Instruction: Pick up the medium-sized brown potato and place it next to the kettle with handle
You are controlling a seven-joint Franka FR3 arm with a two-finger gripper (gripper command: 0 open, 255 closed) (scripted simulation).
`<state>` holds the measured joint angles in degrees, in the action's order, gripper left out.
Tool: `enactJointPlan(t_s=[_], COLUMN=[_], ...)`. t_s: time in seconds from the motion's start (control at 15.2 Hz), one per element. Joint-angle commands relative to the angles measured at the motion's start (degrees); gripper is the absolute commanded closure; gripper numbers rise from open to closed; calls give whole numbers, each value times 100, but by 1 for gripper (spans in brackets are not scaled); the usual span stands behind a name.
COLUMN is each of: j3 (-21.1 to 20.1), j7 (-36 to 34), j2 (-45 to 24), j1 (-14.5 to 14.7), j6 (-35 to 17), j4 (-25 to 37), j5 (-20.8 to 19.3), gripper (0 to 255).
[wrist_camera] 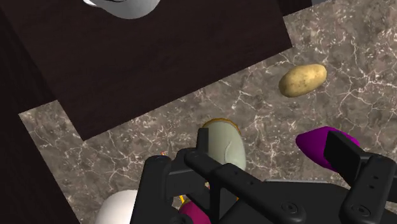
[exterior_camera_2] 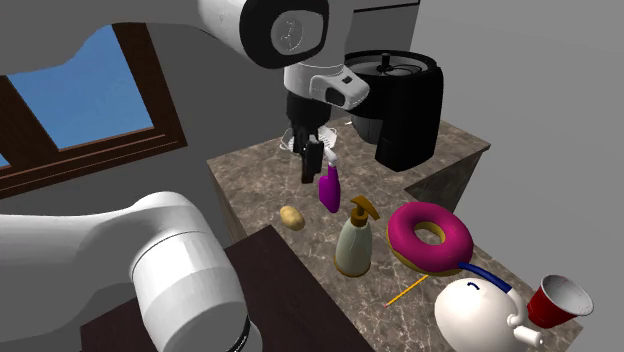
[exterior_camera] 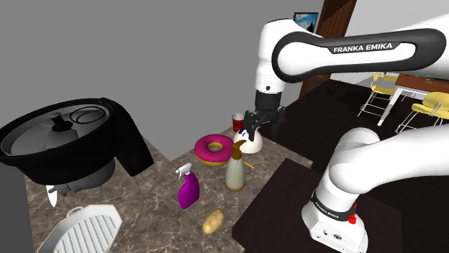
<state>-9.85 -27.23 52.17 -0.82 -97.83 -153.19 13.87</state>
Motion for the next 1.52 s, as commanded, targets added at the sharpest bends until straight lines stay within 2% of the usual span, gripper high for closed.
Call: enactJointPlan(t_s=[0.0, 0.33, 0.66, 0.86, 1.06, 1.19, 1.25, 1.32, 1.39, 1.45], j3=[-314, -1153, -2109, -2733, -3413, -3928, -4224, -4556, -4928, -5148], j7=[-487, -1607, -2713, -3382, -4124, -4748, -5148, -5665, -6412, -7688], j2=[27, -229, -1038, -1798, -2736, -3450, -3836, -4251, -4715, -5296], j1=[5, 64, 60, -79, -413, -811, -1096, -1467, -1965, -2501], j6=[-381, -1421, -2706, -3593, -4552, -5227, -5573, -5927, -6282, -6603], j4=[-325, -935, -1231, -1241, -1135, -1019, -955, -892, -835, -773], j5=[274, 988, 1712, 2046, 2158, 1973, 1737, 1323, 578, -913], gripper=[0, 0, 0, 0, 0, 0, 0, 0, 0, 0])
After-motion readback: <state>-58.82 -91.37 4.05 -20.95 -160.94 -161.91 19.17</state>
